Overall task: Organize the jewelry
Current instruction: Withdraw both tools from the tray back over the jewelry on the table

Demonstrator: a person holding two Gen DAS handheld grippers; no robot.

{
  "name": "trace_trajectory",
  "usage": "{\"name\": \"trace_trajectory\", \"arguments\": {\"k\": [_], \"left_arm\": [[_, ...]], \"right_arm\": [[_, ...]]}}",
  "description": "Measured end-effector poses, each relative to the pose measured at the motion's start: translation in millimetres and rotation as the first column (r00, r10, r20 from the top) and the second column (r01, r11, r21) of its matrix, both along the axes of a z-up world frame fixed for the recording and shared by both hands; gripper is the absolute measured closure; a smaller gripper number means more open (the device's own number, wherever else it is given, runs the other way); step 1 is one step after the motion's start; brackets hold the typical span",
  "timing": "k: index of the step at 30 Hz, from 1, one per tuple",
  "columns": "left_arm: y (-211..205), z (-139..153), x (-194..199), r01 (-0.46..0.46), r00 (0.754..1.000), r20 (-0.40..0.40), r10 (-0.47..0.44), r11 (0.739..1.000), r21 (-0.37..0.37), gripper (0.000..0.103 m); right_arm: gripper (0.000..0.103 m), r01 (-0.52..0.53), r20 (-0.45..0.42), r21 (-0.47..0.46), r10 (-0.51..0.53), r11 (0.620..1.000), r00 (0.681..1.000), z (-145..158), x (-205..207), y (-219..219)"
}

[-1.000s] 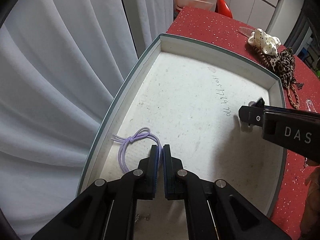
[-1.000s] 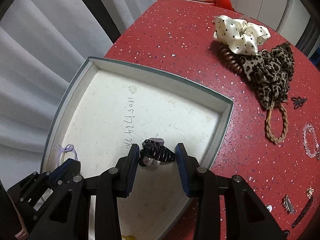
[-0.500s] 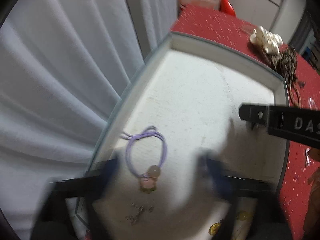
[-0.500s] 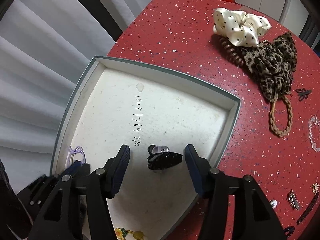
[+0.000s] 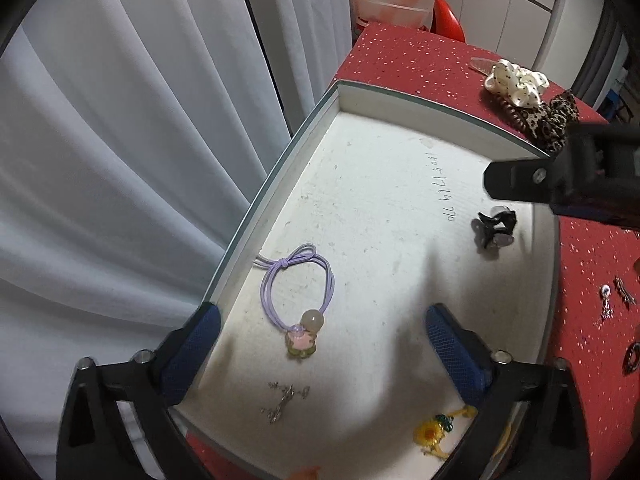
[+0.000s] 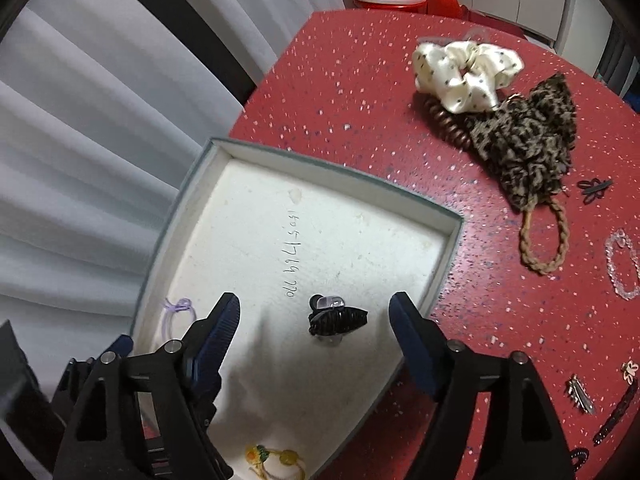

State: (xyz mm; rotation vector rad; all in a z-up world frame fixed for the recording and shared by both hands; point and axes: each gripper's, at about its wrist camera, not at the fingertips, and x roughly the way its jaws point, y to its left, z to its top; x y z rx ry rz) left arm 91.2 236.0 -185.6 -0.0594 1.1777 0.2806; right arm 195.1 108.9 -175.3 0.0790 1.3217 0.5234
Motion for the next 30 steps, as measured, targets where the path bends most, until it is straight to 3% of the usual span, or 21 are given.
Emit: {"name": "trace_trajectory", "arguments": {"k": [12, 14, 19, 30], "left_arm": [[-20.8, 30.9, -27.3, 0.024, 1.000, -0.017, -0.024, 1.000, 0.004, 0.000], [-28.1, 38.0, -34.7, 0.026, 1.000, -0.011, -0.026, 1.000, -0.004, 0.000], [-49.3, 44.8, -37.9, 0.072, 0.997, -0.023, -0.073, 0.997, -0.038, 0.000], [-127.9, 65.5, -41.0, 0.223, 0.974, -0.022, -0.227, 0.970, -0.100, 0.000]], "right_arm": [[0.016, 0.114, 0.001, 0.071, -0.114, 0.991, 0.993, 32.0, -32.6, -68.7], [0.001, 0.130, -0.003, 0.069, -0.130, 0.989, 0.991, 34.4, -40.2, -81.7], [0.000, 0.180, -0.022, 0.055, -0.179, 0.982, 0.984, 38.0, -60.3, -123.7], [0.000, 0.388, -0.118, -0.069, -0.394, 0.919, 0.912, 20.8, -117.1, -248.7]]}}
